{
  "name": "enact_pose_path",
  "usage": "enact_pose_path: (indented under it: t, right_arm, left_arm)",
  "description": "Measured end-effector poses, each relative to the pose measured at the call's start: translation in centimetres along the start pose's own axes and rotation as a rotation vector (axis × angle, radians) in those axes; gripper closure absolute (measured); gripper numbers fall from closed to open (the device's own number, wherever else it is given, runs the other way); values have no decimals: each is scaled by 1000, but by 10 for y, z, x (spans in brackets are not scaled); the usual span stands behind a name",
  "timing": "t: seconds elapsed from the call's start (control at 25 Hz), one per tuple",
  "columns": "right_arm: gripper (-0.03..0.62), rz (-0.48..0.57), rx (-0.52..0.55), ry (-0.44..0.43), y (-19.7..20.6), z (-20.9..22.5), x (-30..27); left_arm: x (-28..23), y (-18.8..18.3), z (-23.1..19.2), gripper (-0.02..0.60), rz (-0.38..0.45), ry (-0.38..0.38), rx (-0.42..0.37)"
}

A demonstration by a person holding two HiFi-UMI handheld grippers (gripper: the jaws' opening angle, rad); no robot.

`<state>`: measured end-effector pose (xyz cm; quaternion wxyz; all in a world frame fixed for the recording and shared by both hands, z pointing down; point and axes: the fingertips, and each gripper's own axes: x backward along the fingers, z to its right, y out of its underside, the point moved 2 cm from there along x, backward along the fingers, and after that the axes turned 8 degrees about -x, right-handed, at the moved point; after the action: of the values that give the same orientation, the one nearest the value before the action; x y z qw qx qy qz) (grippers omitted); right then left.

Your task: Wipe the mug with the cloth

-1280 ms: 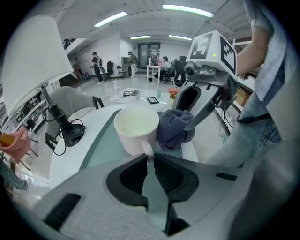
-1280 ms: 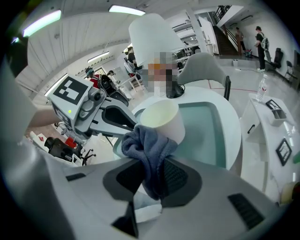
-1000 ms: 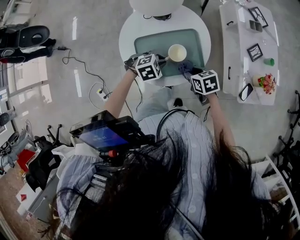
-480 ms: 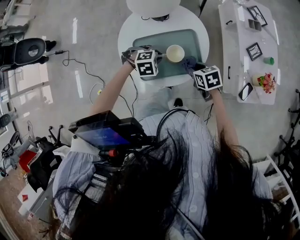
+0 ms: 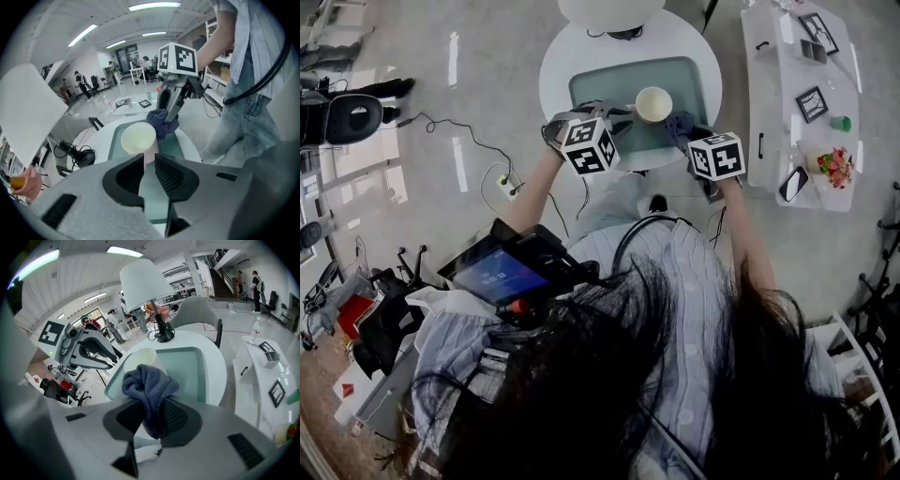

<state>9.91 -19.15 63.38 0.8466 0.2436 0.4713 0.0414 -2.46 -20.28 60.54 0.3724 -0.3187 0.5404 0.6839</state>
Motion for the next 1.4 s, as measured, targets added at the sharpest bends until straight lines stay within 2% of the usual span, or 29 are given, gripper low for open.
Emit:
enact_pose_path:
  t: [0.12, 0.24, 0.4, 0.52, 0.68, 0.84, 1.08, 1.2, 1.4]
  right_arm:
    - [496, 2, -8, 1, 0, 0, -1]
    - [496, 4, -17, 0, 0, -2, -2]
    - [496, 7, -21, 1, -1, -4, -1]
    - [496, 9, -23, 1, -1, -2, -1]
    - [496, 14, -30, 1, -1, -2, -2]
    - [496, 15, -31, 4, 0, -3, -3]
    - [496, 17, -39, 10, 1, 0, -4]
    - [496, 17, -42, 9, 0, -1, -3]
    - [496, 15, -37, 10, -2, -5, -1]
  left_arm:
    - [-1, -14, 3, 523, -18, 28, -53]
    - [-5, -27, 2, 523, -36, 71, -70]
    - [-16, -45, 2, 523, -41, 133, -31]
    - [-30, -52, 1, 523, -61, 145, 38]
    - [-45, -58, 4, 523, -78, 129, 151]
    - [-55, -58, 3, 524, -87, 59, 192]
    - [-63, -51, -1, 525, -141, -18, 204]
    - [-64, -48, 0, 526, -154, -20, 194]
    - [-60, -45, 3, 538, -151, 15, 129]
